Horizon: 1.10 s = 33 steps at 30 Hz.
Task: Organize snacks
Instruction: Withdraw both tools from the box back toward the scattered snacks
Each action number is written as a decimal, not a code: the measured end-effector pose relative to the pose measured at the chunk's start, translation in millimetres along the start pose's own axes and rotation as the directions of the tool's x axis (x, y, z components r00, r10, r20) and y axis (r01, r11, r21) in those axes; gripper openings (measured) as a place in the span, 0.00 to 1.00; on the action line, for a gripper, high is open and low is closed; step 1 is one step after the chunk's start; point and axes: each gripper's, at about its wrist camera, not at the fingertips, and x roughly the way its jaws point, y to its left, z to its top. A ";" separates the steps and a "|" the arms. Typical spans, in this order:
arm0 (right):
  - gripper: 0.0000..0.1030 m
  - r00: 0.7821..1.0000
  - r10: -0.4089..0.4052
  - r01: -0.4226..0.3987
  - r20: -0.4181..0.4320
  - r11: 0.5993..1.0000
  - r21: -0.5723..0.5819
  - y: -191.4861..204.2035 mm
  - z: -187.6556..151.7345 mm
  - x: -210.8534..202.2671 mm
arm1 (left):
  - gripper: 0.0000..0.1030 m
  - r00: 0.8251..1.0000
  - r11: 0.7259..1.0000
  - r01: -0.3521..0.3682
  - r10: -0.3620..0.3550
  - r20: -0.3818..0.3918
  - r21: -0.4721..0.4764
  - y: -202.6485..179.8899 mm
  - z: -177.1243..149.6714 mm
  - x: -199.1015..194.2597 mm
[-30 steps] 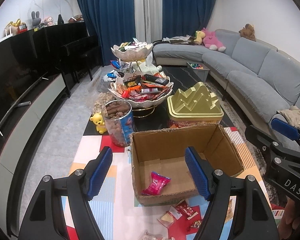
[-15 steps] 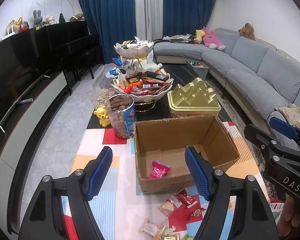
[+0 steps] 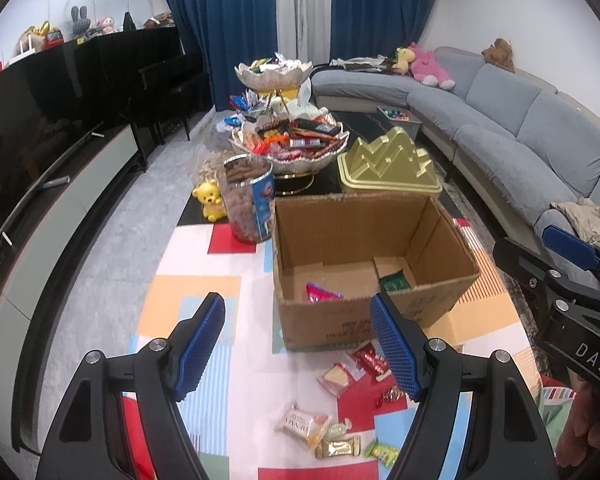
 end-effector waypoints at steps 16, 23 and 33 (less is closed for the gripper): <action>0.74 0.997 0.020 -0.025 -0.079 0.998 -0.060 9.4 -48.0 1.2 | 0.72 0.996 1.000 0.000 0.000 -0.089 -0.002 -4.1 -50.3 6.4; 0.74 0.993 0.023 -0.034 -0.115 0.995 -0.095 12.9 -68.8 1.7 | 0.72 0.991 1.000 -0.001 0.000 -0.133 -0.012 -4.4 -70.3 10.4; 0.74 0.985 0.035 -0.056 -0.170 0.991 -0.121 16.4 -96.6 2.6 | 0.72 0.973 0.999 0.007 -0.015 -0.231 -0.034 -7.9 -101.6 21.7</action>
